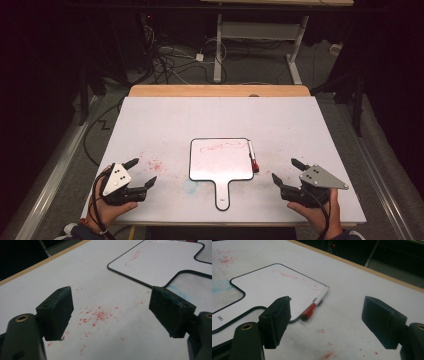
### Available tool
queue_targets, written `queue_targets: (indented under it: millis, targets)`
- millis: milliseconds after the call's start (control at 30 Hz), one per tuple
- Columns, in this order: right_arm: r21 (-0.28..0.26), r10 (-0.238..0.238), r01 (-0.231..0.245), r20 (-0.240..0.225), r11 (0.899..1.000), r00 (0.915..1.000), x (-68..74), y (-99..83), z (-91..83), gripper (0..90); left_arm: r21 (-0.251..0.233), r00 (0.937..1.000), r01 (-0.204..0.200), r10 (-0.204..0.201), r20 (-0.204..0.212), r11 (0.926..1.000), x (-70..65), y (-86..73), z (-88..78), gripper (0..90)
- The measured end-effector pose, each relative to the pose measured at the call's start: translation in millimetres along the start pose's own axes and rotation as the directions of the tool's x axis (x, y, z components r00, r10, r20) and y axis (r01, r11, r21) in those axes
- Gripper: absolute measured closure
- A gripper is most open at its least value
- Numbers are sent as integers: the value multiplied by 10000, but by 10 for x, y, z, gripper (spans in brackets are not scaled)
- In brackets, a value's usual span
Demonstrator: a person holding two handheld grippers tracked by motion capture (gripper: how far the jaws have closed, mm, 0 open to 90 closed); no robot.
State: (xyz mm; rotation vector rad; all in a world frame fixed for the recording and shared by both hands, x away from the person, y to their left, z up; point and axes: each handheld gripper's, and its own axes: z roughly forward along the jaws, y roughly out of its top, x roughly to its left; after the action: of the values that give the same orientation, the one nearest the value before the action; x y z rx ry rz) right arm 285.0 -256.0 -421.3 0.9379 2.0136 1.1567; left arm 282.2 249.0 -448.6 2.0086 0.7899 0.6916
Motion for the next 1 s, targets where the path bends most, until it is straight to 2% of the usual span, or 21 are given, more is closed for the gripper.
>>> queue_targets:
  millis: [200, 233, 300, 400, 567, 600, 667, 767, 1000]
  targets:
    - [840, 236, -203, -385, 9963, 9990, -27, -26, 56, 279, 176, 10000, -68, 67, 43, 9998, -19, 0, 44, 186]
    - [948, 276, -225, -520, 9952, 9983, -32, -27, 64, 292, 139, 9997, -262, 261, 20, 9996, -18, 3, 50, 185]
    - [1182, 243, -177, -548, 9928, 9982, -30, -29, 89, 296, 156, 9993, -369, 369, 0, 9992, -24, 4, 53, 186]
    - [1405, 259, -154, -736, 9900, 9970, -21, -23, 122, 301, 265, 9987, -498, 496, 79, 9984, -36, -8, 69, 186]
    - [1529, 245, -115, -836, 9882, 9962, -5, -1, 147, 316, 494, 9994, -351, 347, 95, 9982, -44, -28, 73, 186]
    - [1628, 290, -148, -856, 9866, 9959, -9, 16, 171, 326, 434, 9988, -485, 484, 38, 9979, -39, -26, 71, 186]
    - [1778, 480, -323, -849, 9835, 9952, -17, 26, 205, 350, 478, 9989, -478, 477, 19, 9977, -37, -25, 78, 186]
    - [2247, 837, -609, -937, 9725, 9921, -37, 21, 295, 375, 528, 9989, -463, 463, 14, 9975, -44, -27, 93, 186]
    - [3074, 1864, -1419, -1205, 9409, 9751, -170, 86, 549, 425, 689, 9978, -663, 659, 86, 9954, -78, -26, 120, 186]
